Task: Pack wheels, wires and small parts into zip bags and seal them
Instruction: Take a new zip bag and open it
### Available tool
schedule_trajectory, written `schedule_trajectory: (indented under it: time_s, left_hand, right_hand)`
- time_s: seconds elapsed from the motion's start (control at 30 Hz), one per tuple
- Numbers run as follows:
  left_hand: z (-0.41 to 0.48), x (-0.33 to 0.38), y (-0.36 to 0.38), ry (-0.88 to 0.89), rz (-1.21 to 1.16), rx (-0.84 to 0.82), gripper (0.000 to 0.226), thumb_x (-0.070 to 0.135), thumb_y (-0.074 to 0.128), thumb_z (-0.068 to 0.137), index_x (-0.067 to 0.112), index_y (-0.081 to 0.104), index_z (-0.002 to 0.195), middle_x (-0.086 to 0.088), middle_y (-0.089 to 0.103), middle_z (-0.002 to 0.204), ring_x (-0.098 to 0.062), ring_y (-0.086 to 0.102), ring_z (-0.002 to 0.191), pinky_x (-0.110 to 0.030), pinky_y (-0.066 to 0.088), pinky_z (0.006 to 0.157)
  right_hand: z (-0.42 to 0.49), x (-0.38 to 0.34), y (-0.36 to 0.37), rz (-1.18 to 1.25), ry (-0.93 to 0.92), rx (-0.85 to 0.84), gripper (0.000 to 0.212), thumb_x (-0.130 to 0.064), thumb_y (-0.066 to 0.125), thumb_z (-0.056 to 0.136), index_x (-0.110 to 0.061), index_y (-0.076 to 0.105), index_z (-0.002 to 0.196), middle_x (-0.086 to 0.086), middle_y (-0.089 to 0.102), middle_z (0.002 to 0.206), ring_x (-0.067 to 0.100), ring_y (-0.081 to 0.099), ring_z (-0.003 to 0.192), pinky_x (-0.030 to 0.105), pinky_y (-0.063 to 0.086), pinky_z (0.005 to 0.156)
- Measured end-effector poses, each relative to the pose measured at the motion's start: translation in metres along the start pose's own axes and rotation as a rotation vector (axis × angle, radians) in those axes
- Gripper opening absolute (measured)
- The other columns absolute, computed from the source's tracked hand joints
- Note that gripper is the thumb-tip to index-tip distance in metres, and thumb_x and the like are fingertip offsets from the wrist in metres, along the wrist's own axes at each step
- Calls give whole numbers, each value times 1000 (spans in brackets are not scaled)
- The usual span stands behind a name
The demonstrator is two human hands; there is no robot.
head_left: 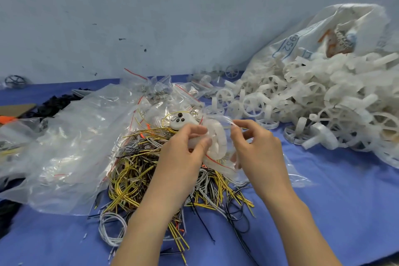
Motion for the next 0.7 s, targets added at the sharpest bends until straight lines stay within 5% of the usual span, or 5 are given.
schedule_trajectory:
  time_s: [0.1, 0.23, 0.37, 0.57, 0.7]
  left_hand:
    - [-2, 8, 12, 127, 317, -3, 20, 21, 59, 96, 28, 65, 114, 16, 61, 111, 8, 55, 92, 2, 30, 77]
    - [3, 10, 29, 160, 354, -68, 34, 11, 49, 99, 21, 60, 130, 9, 49, 118, 0, 49, 101, 7, 25, 79]
    - [7, 9, 35, 129, 320, -7, 32, 22, 54, 98, 22, 61, 129, 3, 66, 120, -11, 60, 108, -15, 42, 88]
    - [19, 14, 60, 231, 414, -85, 25, 13, 57, 90, 30, 60, 72, 9, 62, 65, 0, 58, 61, -25, 45, 58]
    - [17, 10, 73, 0, -76, -55, 27, 8, 38, 103, 4, 65, 100, 18, 55, 69, -3, 57, 73, -33, 53, 79]
  right_hand:
    - [-2, -2, -1, -23, -35, 9, 13, -38, 59, 96, -33, 70, 99, -7, 66, 74, 15, 65, 57, 41, 55, 64]
    - [-7, -8, -2, -68, -114, 29, 13, -33, 59, 97, -32, 72, 99, -9, 63, 81, 15, 62, 66, 42, 54, 69]
    - [-10, -12, -7, -48, -146, 47, 14, -30, 60, 97, -30, 74, 100, -10, 63, 79, 18, 64, 67, 44, 53, 68]
    - [-22, -24, -5, -35, -191, 14, 16, -30, 61, 96, -31, 75, 104, -16, 68, 94, 8, 60, 76, 37, 52, 76]
    - [-27, -23, -7, -6, -177, 49, 17, -28, 63, 94, -29, 76, 104, -16, 70, 92, 4, 60, 79, 29, 52, 79]
Point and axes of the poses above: each hand's wrist, its own z-axis towards the middle knuckle, its own y-axis out of the palm, x = y × z, the point moved 3 cm from there along z, towards the middle knuckle
